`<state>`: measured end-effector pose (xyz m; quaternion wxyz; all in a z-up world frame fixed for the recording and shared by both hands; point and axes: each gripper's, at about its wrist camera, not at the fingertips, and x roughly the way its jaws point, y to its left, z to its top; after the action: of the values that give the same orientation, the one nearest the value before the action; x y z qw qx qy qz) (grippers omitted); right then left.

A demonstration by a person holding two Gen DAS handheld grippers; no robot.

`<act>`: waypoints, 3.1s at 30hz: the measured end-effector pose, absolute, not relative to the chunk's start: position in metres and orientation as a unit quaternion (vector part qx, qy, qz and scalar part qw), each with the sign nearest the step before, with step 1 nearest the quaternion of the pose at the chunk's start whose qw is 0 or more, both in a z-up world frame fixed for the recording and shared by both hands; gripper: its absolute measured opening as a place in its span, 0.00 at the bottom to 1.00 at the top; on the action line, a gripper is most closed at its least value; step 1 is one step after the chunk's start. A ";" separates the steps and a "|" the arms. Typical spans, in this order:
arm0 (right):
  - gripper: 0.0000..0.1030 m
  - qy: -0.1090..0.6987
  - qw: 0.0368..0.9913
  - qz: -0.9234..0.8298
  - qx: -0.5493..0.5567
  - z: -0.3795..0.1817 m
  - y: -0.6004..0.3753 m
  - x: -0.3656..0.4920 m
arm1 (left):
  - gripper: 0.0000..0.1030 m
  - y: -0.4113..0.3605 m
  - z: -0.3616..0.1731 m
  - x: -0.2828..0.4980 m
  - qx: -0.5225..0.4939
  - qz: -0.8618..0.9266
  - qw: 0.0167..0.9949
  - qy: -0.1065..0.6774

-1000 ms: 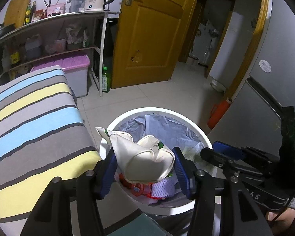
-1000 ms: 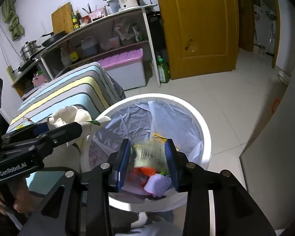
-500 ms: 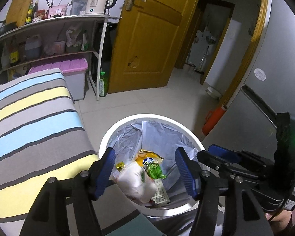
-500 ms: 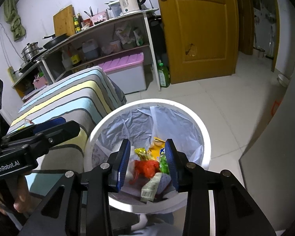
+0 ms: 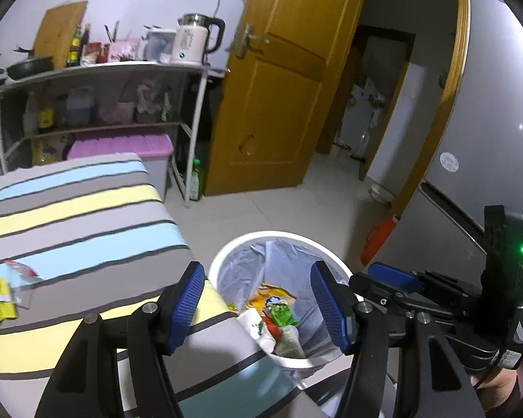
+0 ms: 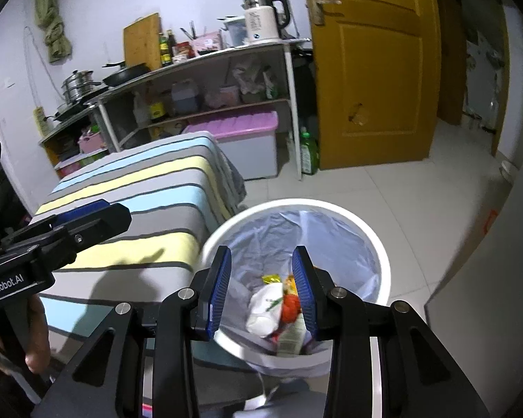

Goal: Collect trash
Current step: 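Move both open tools back over the yellow wrapper and clear cup, then grasp the yellow snack wrapper with the left tool while the right tool grasps the clear plastic cup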

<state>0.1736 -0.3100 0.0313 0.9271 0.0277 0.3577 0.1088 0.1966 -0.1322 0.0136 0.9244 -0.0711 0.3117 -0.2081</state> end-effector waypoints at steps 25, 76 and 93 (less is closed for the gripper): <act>0.37 0.330 0.914 0.237 -0.010 0.057 -0.198 0.143 | 0.61 0.011 0.037 0.118 -0.098 -0.065 0.959 0.257; 0.36 0.393 0.872 0.291 -0.040 0.006 -0.094 0.217 | 0.33 0.113 -0.064 0.226 -0.163 0.075 0.901 0.396; 0.36 0.425 0.852 0.301 -0.047 -0.012 -0.014 0.242 | 0.32 0.156 -0.052 0.175 -0.195 0.060 0.915 0.348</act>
<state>0.2416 -0.0143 -0.0117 0.8521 -0.0472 0.4253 0.3014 0.1748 0.1559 -0.0519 0.9149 -0.1955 0.3480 0.0601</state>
